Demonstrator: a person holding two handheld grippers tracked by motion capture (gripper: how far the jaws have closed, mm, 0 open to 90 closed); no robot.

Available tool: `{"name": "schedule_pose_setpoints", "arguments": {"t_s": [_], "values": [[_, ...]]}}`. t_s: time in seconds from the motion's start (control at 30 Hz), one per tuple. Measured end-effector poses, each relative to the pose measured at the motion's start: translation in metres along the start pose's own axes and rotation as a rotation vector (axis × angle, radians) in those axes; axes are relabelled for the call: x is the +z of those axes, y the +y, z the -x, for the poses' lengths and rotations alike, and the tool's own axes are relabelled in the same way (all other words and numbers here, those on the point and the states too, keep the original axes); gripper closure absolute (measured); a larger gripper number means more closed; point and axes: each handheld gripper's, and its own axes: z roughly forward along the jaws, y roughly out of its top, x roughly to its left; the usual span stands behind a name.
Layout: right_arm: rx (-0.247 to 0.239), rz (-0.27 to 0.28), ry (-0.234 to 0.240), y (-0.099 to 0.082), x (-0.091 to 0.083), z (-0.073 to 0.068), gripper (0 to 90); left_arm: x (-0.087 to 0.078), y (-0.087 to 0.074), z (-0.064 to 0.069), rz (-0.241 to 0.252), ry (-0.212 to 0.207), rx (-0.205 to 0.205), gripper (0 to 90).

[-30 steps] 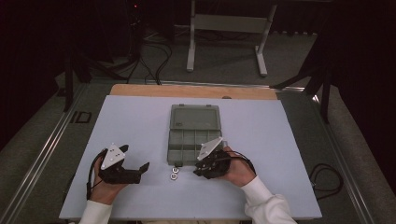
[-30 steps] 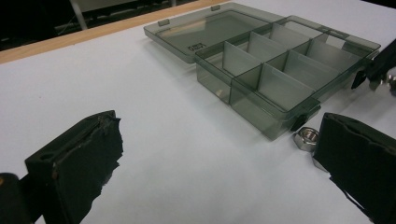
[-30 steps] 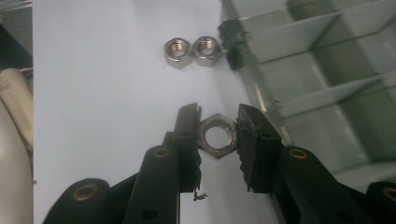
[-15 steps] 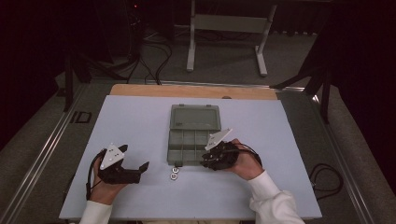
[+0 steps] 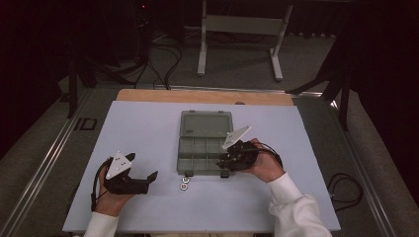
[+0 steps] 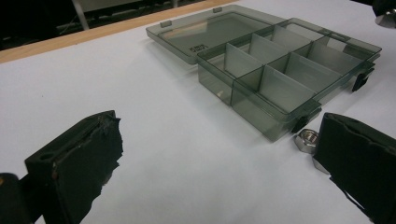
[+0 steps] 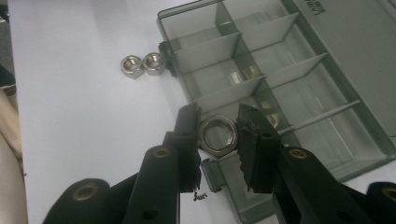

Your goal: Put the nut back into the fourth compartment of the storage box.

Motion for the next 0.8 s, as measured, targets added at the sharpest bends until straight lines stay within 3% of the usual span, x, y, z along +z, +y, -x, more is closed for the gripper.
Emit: {"name": "schedule_pose_setpoints", "arguments": {"t_s": [0.47,0.8], "values": [[0.044,-0.003,-0.035,-0.001,-0.001,0.024,70.4,0.000,0.000,0.000,-0.003,-0.001,0.001,1.4],[0.060,-0.003,-0.057,0.002,0.003,0.033,70.4,0.000,0.000,0.000,-0.003,-0.002,0.002,1.4]]}}
